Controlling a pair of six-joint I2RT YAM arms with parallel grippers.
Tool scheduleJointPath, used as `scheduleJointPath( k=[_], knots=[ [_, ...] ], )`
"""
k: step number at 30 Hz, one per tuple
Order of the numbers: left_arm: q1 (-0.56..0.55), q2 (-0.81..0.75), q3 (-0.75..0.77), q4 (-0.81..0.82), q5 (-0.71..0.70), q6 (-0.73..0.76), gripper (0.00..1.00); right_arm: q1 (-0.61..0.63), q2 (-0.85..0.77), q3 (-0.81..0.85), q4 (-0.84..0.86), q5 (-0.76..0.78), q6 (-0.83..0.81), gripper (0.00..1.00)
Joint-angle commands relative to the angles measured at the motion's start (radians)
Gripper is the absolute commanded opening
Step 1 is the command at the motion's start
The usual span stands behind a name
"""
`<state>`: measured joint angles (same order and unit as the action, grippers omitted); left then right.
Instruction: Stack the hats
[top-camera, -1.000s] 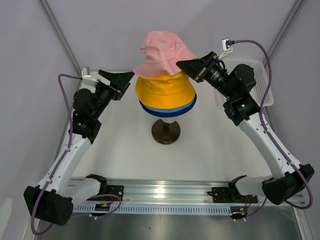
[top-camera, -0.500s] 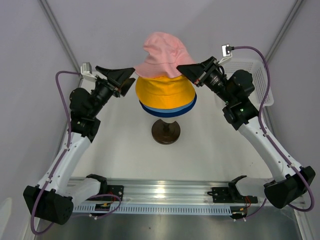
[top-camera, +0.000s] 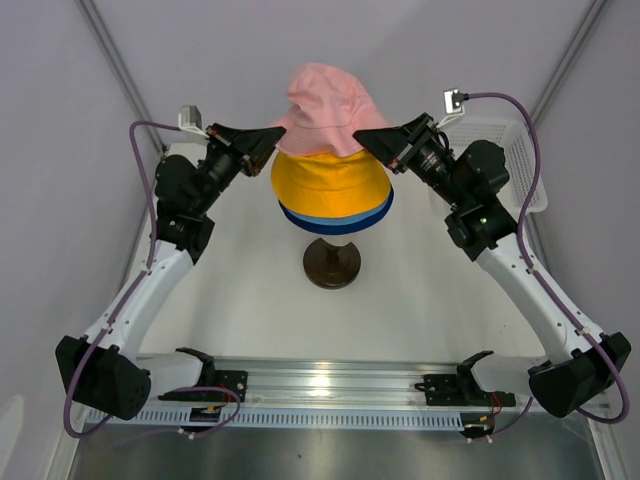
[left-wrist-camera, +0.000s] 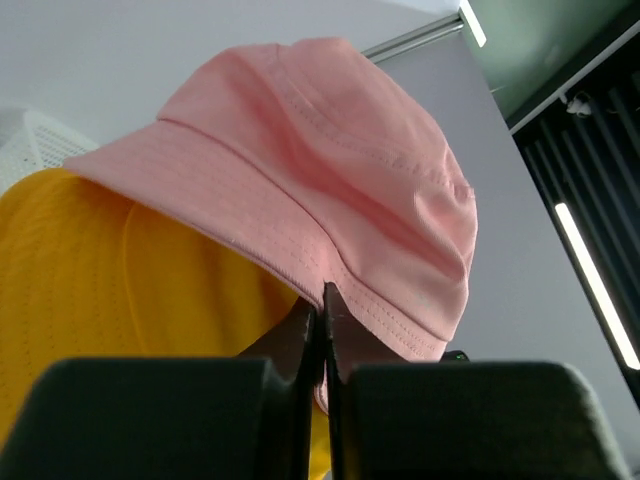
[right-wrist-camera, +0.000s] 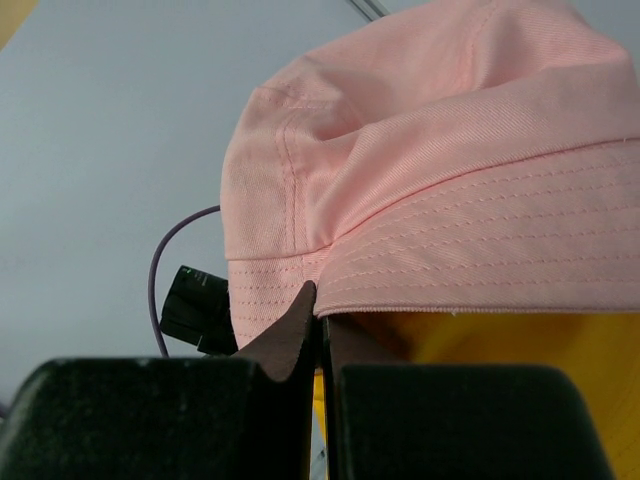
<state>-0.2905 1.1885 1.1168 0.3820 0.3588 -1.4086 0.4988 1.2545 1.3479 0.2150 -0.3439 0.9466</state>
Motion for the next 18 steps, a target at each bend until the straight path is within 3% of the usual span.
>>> scheduleJointPath(
  k=[1,11,18],
  knots=[
    [-0.019,0.013,0.049,0.061,-0.03,-0.013,0.01,0.011,-0.044,0.002,0.015,0.019,-0.032,0.0],
    [-0.021,-0.041,0.092,0.032,0.008,0.006,0.01,0.011,-0.105,0.062,-0.088,0.123,-0.144,0.0],
    [-0.021,-0.138,0.008,-0.014,0.011,0.037,0.01,0.009,-0.17,0.045,-0.17,0.166,-0.172,0.01]
  ],
)
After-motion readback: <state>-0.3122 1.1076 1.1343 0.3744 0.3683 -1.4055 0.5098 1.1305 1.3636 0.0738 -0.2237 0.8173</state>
